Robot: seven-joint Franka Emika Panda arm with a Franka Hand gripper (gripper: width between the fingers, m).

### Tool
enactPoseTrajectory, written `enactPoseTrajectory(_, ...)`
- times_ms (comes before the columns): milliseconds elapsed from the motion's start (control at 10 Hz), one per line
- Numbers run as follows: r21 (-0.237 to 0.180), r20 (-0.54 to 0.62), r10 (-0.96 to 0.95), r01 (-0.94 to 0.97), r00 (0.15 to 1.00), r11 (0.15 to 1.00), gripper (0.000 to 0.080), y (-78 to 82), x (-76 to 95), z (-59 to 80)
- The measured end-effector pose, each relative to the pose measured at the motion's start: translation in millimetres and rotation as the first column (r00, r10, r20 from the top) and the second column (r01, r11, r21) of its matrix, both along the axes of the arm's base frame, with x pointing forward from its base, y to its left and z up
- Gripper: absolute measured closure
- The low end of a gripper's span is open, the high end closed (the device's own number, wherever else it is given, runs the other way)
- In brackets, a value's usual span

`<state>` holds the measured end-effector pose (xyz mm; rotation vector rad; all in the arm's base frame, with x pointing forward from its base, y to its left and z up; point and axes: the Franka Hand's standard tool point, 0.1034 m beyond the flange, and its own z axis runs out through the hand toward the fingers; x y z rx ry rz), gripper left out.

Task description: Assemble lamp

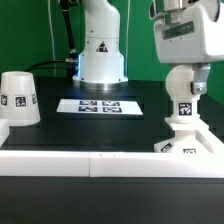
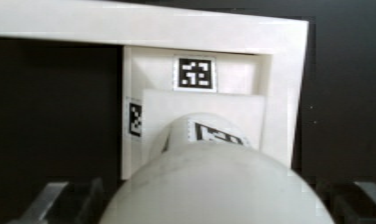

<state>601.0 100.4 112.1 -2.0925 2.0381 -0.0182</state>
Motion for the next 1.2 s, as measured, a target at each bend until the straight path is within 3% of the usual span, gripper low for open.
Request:
enactPoseTrajectory(300, 0.073, -0.046, -0.256, 0.259, 0.965, 0.963, 0.022, 1.6, 3.7, -2.1)
enactPoseTrajectory(700, 0.1, -0.109, -0.441, 0.452, 0.891, 0.887, 0.022, 7.0, 4.1, -2.3)
enactPoseTrajectory(800, 0.109, -0.128, -0.496, 0.509, 0.859, 0.854, 0.0159, 8.7, 3.8, -2.4)
enactPoseTrajectory(1200, 0.094, -0.085, -0.311, 0.319, 0.947, 0.943, 0.0105, 9.1, 2.1, -2.3)
